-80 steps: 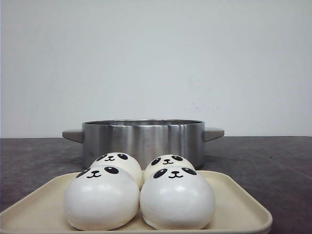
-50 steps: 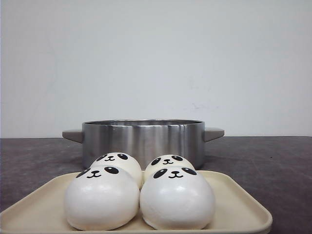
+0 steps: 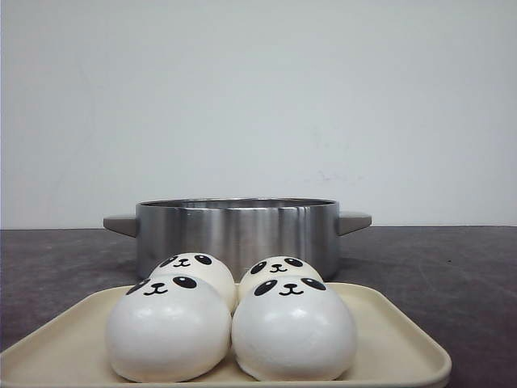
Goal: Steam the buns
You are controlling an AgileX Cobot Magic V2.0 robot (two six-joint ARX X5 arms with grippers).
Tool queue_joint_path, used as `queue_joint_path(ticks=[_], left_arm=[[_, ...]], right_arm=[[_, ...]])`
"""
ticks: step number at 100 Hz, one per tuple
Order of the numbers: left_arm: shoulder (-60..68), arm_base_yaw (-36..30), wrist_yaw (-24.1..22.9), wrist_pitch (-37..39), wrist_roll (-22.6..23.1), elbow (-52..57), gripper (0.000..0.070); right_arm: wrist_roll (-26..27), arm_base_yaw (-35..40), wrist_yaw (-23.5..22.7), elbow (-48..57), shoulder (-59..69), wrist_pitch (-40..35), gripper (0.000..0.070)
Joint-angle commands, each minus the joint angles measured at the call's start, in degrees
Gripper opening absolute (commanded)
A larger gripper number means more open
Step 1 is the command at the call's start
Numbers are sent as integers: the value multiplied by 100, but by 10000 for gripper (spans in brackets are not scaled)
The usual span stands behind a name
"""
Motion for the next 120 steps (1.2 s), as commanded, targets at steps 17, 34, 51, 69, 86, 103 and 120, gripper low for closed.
queue_joint_path(ticks=[17, 34, 51, 69, 86, 103, 120], left_arm=[[-9, 17, -2, -26, 72, -103, 3], [-9, 17, 9, -17, 9, -103, 3], [-9, 15, 81, -17, -1342, -92, 3], [-9, 17, 210, -4, -2594, 210, 3], [245, 17, 872, -79, -2612, 1305, 5], [1558, -59, 1139, -605, -2100, 3056, 4], [2653, -236, 1582, -901, -1838, 4387, 102]], right_arm=[[-35, -7, 0, -22, 0, 63, 12], [284, 4, -66, -22, 0, 116, 12], [1119, 4, -503, -20, 0, 573, 12], [2577, 4, -1082, 7, 0, 1727, 6], [3095, 4, -1268, 1126, 166, 1062, 5], [1672, 4, -1281, 3263, 1231, -723, 5], [1353, 4, -1928, 4701, 2100, -1314, 13]])
